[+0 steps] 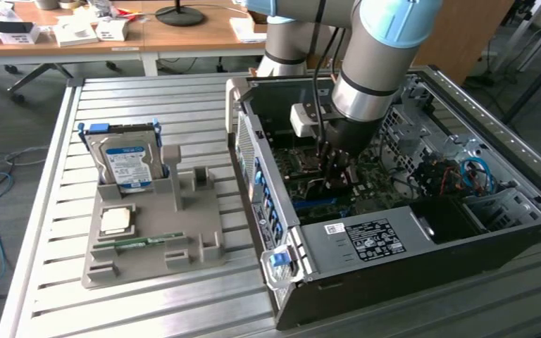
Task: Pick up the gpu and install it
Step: 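Insert the gpu into the slot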
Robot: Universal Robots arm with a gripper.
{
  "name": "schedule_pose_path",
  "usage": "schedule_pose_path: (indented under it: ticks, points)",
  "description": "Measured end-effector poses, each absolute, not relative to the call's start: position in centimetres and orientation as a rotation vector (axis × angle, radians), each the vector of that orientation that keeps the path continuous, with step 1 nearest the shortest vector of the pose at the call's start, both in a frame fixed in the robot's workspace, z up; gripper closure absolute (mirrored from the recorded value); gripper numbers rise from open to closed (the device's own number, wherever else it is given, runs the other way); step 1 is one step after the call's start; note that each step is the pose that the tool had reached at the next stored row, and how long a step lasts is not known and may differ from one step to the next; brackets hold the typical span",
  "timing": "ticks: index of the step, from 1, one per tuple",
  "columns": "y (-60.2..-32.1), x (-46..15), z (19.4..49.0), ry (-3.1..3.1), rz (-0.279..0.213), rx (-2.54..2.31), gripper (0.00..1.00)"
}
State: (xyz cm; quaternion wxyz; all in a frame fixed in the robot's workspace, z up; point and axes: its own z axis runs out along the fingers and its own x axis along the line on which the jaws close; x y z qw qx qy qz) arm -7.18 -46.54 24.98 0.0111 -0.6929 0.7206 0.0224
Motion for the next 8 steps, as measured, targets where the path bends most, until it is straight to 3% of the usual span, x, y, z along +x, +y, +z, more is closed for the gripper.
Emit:
schedule_pose_path:
  ticks: [8]
  points:
    - [-46.54,-7.14,24.98,2.249,0.072,-2.163,0.74]
